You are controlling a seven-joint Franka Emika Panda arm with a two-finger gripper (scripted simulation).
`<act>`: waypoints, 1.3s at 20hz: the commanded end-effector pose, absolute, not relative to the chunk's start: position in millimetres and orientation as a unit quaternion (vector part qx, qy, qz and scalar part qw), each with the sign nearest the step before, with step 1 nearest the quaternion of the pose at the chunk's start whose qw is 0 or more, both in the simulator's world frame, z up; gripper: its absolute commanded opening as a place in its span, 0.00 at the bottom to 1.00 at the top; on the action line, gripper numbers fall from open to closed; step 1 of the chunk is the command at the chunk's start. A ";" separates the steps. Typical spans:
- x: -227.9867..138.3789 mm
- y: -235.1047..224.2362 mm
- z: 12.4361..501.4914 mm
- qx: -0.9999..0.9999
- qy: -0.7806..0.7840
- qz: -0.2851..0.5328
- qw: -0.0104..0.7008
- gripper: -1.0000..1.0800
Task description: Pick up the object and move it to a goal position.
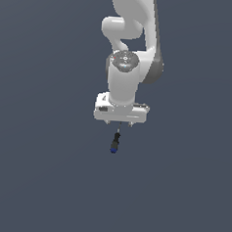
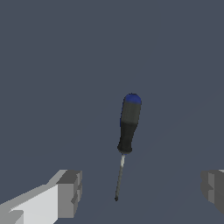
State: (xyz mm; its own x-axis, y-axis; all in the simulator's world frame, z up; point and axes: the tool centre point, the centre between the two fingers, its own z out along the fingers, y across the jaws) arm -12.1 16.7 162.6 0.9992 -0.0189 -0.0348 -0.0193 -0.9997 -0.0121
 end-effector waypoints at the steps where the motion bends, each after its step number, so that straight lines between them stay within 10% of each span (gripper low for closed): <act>1: -12.1 16.7 162.6 -1.000 0.010 0.017 0.006 0.96; 26: -19.8 27.7 141.5 -0.999 0.024 0.022 0.017 0.96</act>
